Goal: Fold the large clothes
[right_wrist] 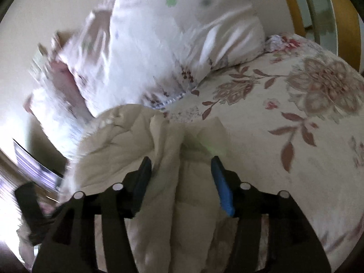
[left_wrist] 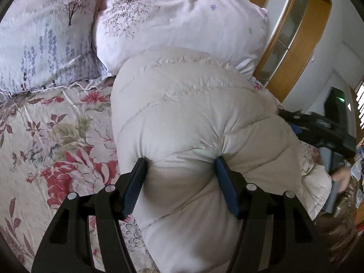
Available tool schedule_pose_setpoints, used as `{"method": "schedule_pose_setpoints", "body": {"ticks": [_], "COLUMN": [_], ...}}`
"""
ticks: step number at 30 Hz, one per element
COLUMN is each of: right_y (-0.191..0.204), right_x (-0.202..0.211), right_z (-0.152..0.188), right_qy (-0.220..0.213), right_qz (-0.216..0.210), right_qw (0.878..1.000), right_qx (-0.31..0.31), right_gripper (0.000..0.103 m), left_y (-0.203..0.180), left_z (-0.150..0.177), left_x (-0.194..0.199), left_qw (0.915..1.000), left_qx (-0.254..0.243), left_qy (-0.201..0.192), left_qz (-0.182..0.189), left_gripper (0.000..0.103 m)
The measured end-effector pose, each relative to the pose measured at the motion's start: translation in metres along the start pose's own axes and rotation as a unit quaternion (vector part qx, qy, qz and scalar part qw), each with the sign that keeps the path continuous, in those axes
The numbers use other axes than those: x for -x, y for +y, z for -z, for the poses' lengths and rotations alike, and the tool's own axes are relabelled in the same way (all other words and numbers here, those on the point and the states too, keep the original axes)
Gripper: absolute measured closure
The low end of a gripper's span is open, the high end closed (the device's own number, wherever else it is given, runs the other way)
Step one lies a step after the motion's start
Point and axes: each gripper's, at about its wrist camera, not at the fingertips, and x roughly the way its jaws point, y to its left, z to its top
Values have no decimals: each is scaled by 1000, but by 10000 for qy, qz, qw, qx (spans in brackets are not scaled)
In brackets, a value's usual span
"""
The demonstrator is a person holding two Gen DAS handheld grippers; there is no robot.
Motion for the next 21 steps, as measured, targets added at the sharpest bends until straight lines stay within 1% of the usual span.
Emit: {"method": "schedule_pose_setpoints", "body": {"ticks": [3, 7, 8, 9, 10, 11, 14, 17, 19, 21], "right_y": [0, 15, 19, 21, 23, 23, 19, 9, 6, 8], "right_x": [14, 22, 22, 20, 16, 12, 8, 3, -1, -3], "right_z": [11, 32, 36, 40, 47, 51, 63, 72, 81, 80], "right_qy": [63, 257, 294, 347, 446, 459, 416, 398, 326, 355], "right_qz": [-239, -452, -461, -434, -324, -158, 88, 160, 239, 347], "right_qw": [9997, 9981, 9978, 9975, 9973, 9975, 9981, 9987, 9988, 9982], "right_qx": [5, 318, 380, 437, 487, 506, 448, 268, 285, 336], "right_gripper": [46, 47, 62, 74, 81, 85, 88, 88, 88, 87], "left_y": [1, 1, 1, 1, 1, 1, -2, -8, -10, -11], "left_z": [1, 2, 1, 2, 2, 2, 3, 4, 5, 5], "left_x": [0, 0, 0, 0, 0, 0, 0, -1, -2, -4], "left_qw": [10000, 10000, 10000, 10000, 10000, 10000, 9999, 9996, 9994, 9992], "left_qx": [3, -11, -5, -4, -12, -31, -119, -271, -324, -371], "left_qy": [10, 12, 10, 7, 3, -5, -27, -60, -87, -96], "left_qz": [-5, -14, -12, -5, 5, 16, 8, -31, -44, -77], "left_gripper": [39, 39, 39, 39, 39, 38, 37, 37, 36, 36]}}
